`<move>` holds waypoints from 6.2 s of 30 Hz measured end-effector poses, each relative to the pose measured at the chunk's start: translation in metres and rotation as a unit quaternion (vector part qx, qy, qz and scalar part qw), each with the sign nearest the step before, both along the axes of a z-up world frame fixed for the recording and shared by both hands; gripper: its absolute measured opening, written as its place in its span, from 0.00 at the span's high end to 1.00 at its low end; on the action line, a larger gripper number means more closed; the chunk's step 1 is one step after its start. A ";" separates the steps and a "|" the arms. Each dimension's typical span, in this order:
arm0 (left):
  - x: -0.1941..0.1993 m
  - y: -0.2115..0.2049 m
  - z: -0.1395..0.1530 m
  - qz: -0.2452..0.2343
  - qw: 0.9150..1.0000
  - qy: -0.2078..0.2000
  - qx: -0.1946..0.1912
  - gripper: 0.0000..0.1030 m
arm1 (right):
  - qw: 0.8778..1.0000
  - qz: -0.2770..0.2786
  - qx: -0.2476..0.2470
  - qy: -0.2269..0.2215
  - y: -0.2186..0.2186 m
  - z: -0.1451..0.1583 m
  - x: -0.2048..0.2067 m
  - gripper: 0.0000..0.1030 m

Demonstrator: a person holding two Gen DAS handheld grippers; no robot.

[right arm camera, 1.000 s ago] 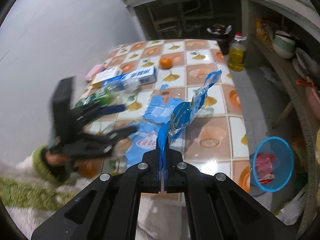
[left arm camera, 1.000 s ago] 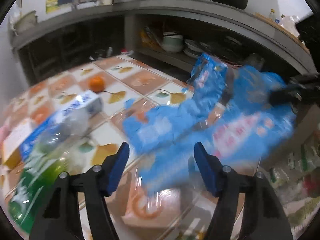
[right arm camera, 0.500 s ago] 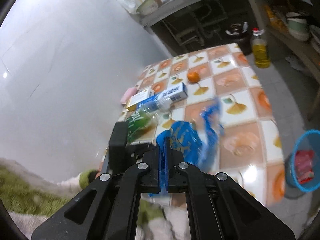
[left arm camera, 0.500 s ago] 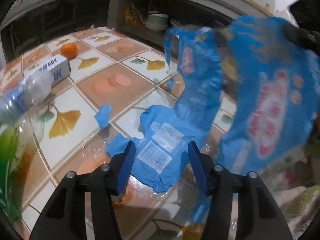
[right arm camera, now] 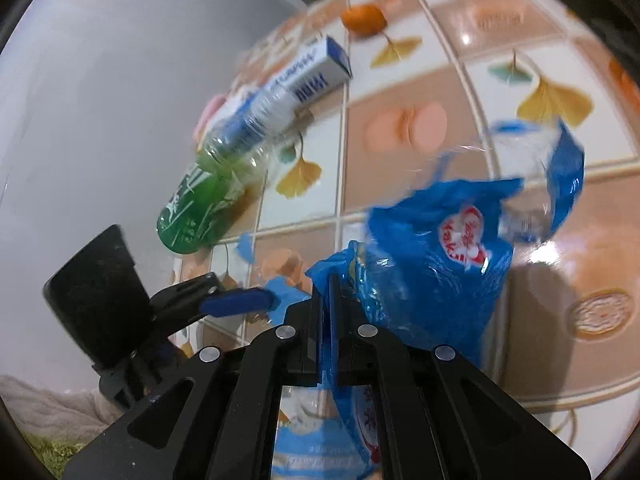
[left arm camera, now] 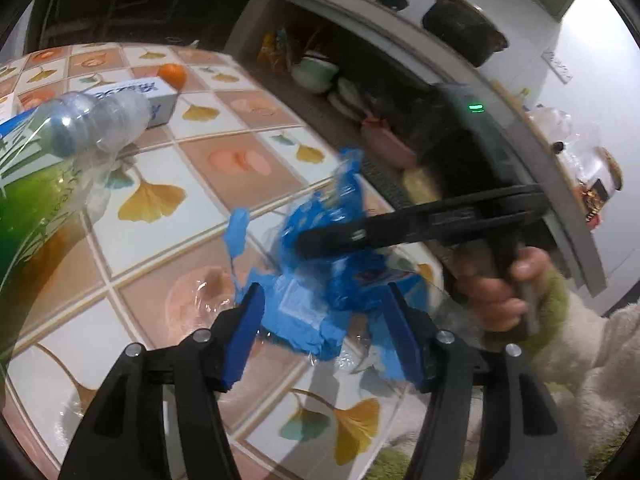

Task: Collect trash
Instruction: 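Grasp the blue bag with the left tool next to the right tool, then bunch the blue bag together between the left and right tools, then grasp the green bottle with the left tool while the right tool holds the bag, then carry the bottle and bag to the blue basket and lower them in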

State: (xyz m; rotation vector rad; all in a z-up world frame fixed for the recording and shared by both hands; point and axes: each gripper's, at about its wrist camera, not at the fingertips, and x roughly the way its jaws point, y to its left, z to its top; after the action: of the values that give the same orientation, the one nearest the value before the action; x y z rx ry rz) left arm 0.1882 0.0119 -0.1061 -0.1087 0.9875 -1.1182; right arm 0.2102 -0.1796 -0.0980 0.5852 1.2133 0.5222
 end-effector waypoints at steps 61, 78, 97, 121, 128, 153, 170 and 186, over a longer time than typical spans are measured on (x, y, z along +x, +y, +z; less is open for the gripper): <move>0.000 -0.010 -0.009 0.055 0.994 -0.046 0.078 0.42 | 0.992 0.087 0.088 -0.021 -0.034 0.018 -0.041 0.97; 0.005 0.028 0.010 0.080 0.996 -0.024 0.013 0.23 | 0.983 0.127 -0.118 -0.062 0.007 0.018 -0.059 0.92; -0.013 -0.013 -0.012 0.050 0.973 -0.126 0.184 0.23 | 0.953 0.145 -0.234 -0.123 0.036 0.024 -0.079 0.45; -0.010 0.010 0.005 0.050 0.990 -0.094 0.097 0.19 | 0.917 0.185 -0.314 -0.162 0.060 0.011 -0.094 0.14; -0.014 0.024 0.061 0.070 0.962 -0.240 0.109 0.05 | 0.921 0.158 -0.317 -0.163 0.059 0.015 -0.099 0.32; 0.084 0.008 -0.006 0.048 0.865 -0.191 0.461 0.25 | 0.972 0.021 -0.189 -0.140 -0.008 0.015 -0.105 0.90; 0.038 -0.007 0.059 0.047 0.938 -0.120 0.323 0.42 | 0.976 -0.079 -0.025 -0.203 -0.087 0.047 -0.136 0.94; 0.029 -0.308 0.049 -0.207 0.965 0.028 0.162 0.42 | 0.904 -0.419 -0.026 -0.082 -0.310 -0.008 -0.214 0.94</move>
State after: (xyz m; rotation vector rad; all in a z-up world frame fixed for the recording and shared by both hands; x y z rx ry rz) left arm 0.2175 -0.2959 -0.0574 0.3463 1.2672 -1.3179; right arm -0.0042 -0.4892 -0.1060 0.9238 0.7088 -0.1929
